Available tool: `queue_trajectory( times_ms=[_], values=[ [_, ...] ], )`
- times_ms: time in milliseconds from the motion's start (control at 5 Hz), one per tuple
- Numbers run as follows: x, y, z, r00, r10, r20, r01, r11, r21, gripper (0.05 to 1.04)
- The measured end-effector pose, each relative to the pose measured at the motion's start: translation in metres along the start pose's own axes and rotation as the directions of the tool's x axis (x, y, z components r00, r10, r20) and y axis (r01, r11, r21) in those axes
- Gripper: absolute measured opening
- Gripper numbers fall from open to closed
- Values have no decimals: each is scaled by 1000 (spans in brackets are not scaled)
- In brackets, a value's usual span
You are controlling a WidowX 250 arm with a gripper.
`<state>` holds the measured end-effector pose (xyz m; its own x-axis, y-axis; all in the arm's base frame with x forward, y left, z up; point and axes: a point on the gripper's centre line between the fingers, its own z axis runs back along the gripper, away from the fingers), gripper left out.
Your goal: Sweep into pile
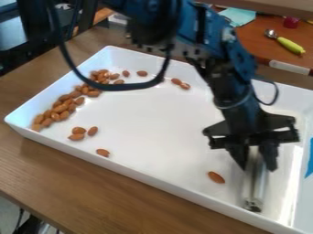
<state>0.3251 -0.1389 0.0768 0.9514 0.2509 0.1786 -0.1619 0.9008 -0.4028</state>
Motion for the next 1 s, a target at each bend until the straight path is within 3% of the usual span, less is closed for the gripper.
queue_trajectory(
  times_ms=[400,1000],
  values=[
    [5,45,18,1000,-26,17,25,999,25,388],
    [17,128,52,1000,-17,-22,20,992,123,383]
  ],
)
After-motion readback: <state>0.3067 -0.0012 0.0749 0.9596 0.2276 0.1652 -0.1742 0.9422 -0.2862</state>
